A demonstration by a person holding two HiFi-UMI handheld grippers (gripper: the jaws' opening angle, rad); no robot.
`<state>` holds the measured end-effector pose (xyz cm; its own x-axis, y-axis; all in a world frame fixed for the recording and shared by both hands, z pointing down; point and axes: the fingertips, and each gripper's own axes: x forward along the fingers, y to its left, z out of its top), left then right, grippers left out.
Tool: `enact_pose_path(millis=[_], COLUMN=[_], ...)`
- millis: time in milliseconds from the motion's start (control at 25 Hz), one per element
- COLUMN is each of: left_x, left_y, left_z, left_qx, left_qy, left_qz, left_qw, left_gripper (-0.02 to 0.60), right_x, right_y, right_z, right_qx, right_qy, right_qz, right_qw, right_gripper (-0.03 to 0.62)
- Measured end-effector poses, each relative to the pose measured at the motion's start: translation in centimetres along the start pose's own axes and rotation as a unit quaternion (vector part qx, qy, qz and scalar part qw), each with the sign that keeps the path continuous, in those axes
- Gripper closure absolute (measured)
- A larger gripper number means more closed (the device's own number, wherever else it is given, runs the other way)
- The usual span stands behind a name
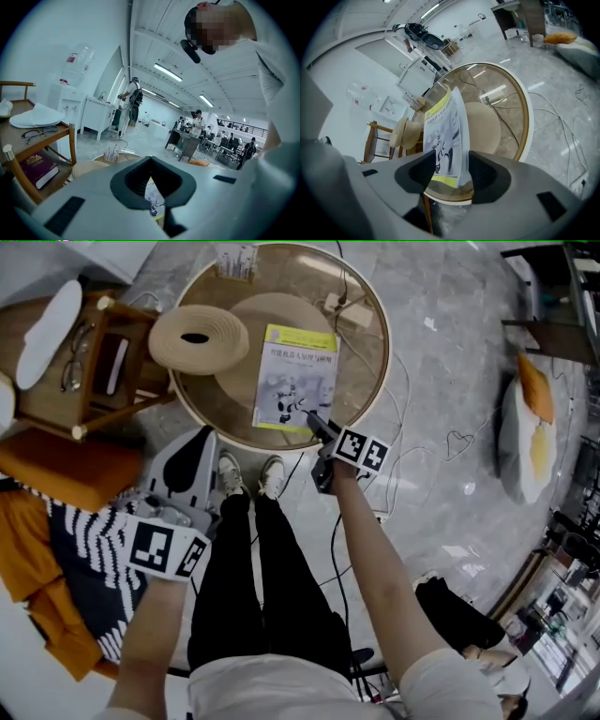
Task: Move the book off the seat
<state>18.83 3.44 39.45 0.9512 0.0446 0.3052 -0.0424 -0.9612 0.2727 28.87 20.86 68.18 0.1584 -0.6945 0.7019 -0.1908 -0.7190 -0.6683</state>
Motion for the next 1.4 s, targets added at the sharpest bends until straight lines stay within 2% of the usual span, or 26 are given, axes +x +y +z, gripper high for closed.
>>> enact_pose_path(millis=[240, 440, 680, 1000, 1400], left_x=[0.3, 0.0, -0.8, -2.9, -4.8], left_y=[-0.6, -1.5, -2.9, -5.8, -9.1], left_z=[0.0, 0.3, 1.8, 6.0, 11.5], left_qx=[0.002, 0.008, 0.018, 0.045, 0.055], left_qy=[0.002, 0.002, -0.007, -0.016, -0.042], left_qz=[-0.008, -0.015, -0.022, -0.035, -0.047], left_qw=[1.0000, 0.9999, 0.9996, 0.9983, 0.9965], left_gripper=[0.565, 0.565, 0.565, 0.565, 0.565], right_x=[-2.2, -3.7, -5.7, -10.7, -15.8], right_y=[-1.7, -2.4, -1.0, 1.4, 6.1], right_z=[-0.6, -1.7, -2.3, 1.0, 4.2], right_qx=[0.010, 0.038, 0.054, 0.095, 0.093], right_qy=[-0.015, -0.030, -0.048, -0.113, -0.151], right_qz=[-0.016, -0.023, 0.001, 0.022, 0.055], right_qw=[1.000, 0.999, 0.997, 0.989, 0.983], right_gripper=[0.373, 0.376, 0.418, 0.501, 0.571])
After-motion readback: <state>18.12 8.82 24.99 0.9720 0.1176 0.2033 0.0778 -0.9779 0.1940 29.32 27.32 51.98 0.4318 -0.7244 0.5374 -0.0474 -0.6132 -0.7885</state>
